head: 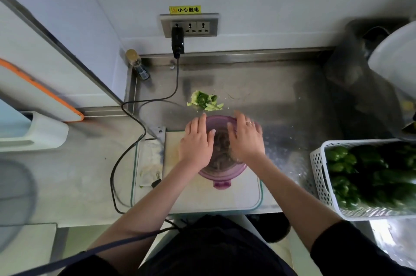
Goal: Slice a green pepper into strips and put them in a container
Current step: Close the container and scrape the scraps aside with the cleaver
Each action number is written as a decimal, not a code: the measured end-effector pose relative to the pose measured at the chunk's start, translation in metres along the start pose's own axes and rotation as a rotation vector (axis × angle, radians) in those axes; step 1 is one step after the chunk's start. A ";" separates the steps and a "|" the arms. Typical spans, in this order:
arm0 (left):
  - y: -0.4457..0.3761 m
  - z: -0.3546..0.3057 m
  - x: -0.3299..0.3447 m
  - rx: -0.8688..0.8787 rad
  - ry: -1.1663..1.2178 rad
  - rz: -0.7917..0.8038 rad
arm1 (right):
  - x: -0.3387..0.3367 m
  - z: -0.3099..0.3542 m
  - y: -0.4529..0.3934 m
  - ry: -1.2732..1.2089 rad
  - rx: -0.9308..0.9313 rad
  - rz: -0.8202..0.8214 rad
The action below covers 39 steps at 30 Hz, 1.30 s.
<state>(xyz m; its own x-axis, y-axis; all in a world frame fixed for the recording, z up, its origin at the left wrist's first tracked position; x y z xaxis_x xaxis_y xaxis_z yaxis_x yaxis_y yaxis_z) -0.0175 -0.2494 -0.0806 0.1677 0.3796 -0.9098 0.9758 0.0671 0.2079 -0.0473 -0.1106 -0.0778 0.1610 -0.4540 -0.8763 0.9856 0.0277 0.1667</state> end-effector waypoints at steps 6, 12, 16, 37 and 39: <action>0.029 -0.004 -0.011 -0.381 0.049 0.004 | 0.010 0.003 0.067 -0.575 0.443 -0.093; 0.005 0.012 -0.001 0.101 -0.081 -0.036 | 0.025 -0.001 0.050 -0.290 0.305 -0.081; 0.006 0.010 0.005 0.067 -0.129 -0.117 | 0.030 -0.003 0.045 -0.326 0.278 -0.105; 0.017 0.020 0.004 -0.045 0.212 -0.156 | 0.024 0.010 0.039 -0.242 0.289 -0.153; 0.017 0.019 0.003 -0.053 0.195 -0.158 | 0.024 0.009 0.038 -0.194 0.291 -0.134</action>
<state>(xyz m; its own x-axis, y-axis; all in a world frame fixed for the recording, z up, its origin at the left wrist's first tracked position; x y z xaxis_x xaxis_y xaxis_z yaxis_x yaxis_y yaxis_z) 0.0026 -0.2649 -0.0870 -0.0213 0.5313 -0.8469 0.9782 0.1860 0.0921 -0.0067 -0.1285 -0.0882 -0.0086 -0.5979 -0.8015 0.9369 -0.2850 0.2026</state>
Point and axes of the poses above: each hand's wrist, its own y-axis away from the middle knuckle, its own x-axis out of the palm, z = x × y, the point moved 1 cm from there along -y, towards the middle knuckle, and after that the axes turned 1 degree about z, right-handed, at the moved point
